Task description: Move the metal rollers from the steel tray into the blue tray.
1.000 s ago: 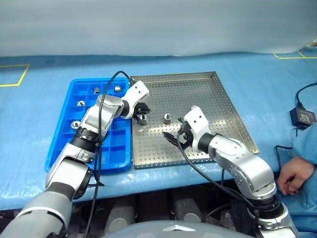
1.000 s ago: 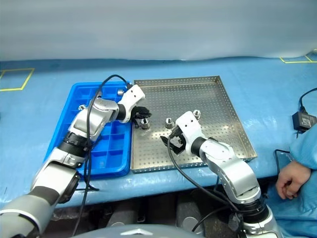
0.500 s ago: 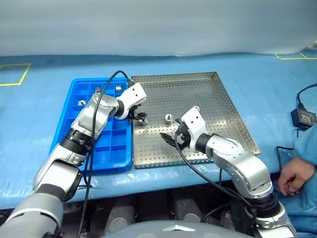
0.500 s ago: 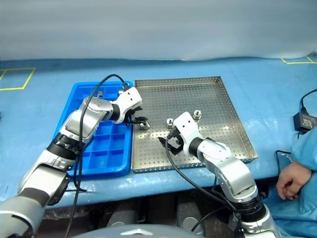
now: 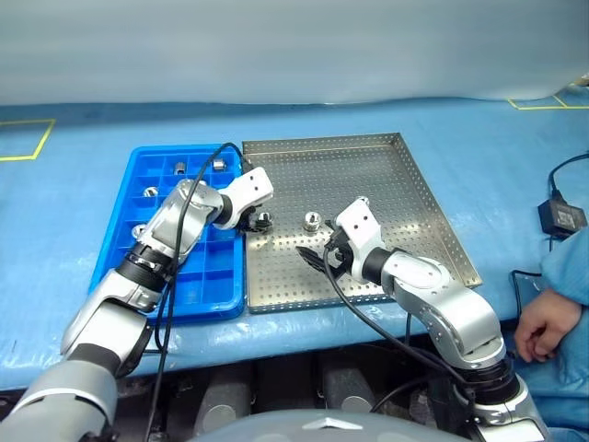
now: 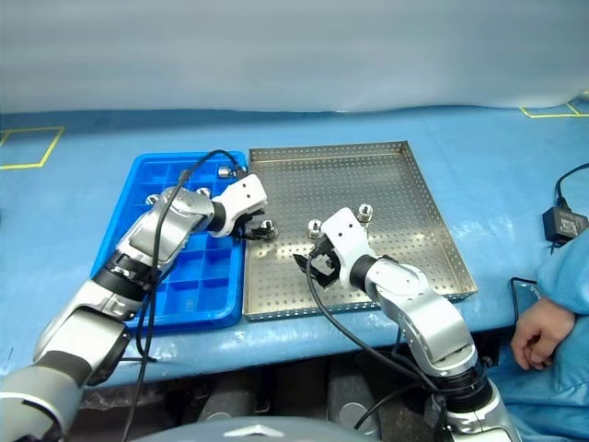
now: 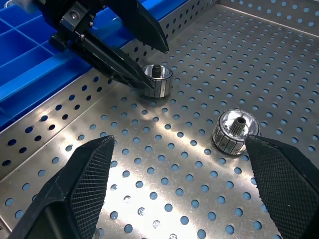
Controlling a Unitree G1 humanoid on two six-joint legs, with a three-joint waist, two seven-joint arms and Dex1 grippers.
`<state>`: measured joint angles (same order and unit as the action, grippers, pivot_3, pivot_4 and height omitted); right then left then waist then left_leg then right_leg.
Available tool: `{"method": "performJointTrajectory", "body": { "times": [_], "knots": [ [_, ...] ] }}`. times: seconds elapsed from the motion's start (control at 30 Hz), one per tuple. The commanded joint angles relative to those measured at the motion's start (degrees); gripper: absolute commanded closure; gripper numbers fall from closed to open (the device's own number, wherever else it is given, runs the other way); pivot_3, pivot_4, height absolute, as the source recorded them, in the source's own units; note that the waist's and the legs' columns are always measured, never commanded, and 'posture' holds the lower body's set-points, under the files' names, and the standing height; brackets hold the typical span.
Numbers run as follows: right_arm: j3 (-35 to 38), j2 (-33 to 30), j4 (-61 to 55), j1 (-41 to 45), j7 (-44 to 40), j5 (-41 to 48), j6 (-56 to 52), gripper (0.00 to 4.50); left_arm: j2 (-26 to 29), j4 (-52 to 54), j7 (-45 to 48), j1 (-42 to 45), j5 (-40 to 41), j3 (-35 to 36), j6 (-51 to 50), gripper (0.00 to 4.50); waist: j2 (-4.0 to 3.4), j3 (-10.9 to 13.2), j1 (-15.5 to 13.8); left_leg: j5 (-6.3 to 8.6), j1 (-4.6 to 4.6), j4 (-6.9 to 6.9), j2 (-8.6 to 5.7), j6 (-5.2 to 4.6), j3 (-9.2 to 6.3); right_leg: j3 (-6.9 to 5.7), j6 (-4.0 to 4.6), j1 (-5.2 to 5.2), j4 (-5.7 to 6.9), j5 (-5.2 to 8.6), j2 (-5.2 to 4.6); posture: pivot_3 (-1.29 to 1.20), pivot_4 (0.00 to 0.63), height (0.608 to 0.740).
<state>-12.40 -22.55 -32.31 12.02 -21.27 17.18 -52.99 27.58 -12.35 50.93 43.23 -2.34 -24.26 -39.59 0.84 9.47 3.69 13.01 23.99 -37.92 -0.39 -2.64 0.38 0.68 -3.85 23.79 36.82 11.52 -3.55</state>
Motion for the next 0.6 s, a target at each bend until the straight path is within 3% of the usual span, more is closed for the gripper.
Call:
{"method": "performJointTrajectory", "body": {
  "times": [0.03, 0.07, 0.17, 0.27, 0.6],
  "knots": [
    [0.64, 0.0, -1.5, 0.62, -0.14, 0.01, 0.9, 0.09, -1.05, -2.25, -0.59, 0.91, -1.07, -0.24, 0.34, 1.59, 0.0, 0.0, -0.04, 0.0, -0.02, 0.0, 0.0, 0.0, 0.0, 0.0, 0.0, -0.02, 0.0, 0.0, 0.0, -0.12, 0.15, 0.74],
    [0.67, -0.04, -1.53, 0.69, -0.16, 0.02, 0.84, 0.09, -1.39, -2.79, -0.69, 1.05, -1.13, -0.28, 0.39, 1.59, -0.01, 0.0, -0.05, 0.0, -0.05, 0.0, 0.0, 0.0, 0.0, 0.0, -0.02, -0.04, 0.0, 0.01, 0.0, -0.12, 0.15, 0.74],
    [0.97, -0.02, -1.9, 0.63, 0.02, 0.08, 0.66, 0.09, -1.83, -2.87, -0.36, 0.85, -1.16, -0.48, 0.36, 2.16, -0.01, -0.01, -0.12, 0.0, -0.08, -0.04, 0.0, 0.0, 0.0, 0.0, -0.22, -0.1, 0.0, 0.14, 0.0, -0.13, 0.15, 0.74],
    [1.13, 0.11, -2.02, 0.46, 0.21, 0.13, 0.61, 0.09, -1.69, -2.56, 0.41, 0.42, -1.61, -0.95, 0.37, 3.15, -0.01, -0.01, -0.07, 0.0, -0.1, -0.07, 0.0, 0.0, 0.01, 0.02, -0.16, -0.13, 0.0, 0.17, -0.01, -0.13, 0.15, 0.74],
    [1.18, -0.11, -1.65, 0.76, 0.11, 0.0, 0.62, 0.09, -1.99, -2.62, 0.67, -0.89, -1.99, -0.67, -0.33, 3.15, -0.04, -0.04, -0.1, 0.0, -0.13, -0.06, 0.0, 0.0, 0.01, 0.03, -0.09, -0.14, 0.01, 0.21, -0.01, -0.12, 0.15, 0.74]
  ]
}}
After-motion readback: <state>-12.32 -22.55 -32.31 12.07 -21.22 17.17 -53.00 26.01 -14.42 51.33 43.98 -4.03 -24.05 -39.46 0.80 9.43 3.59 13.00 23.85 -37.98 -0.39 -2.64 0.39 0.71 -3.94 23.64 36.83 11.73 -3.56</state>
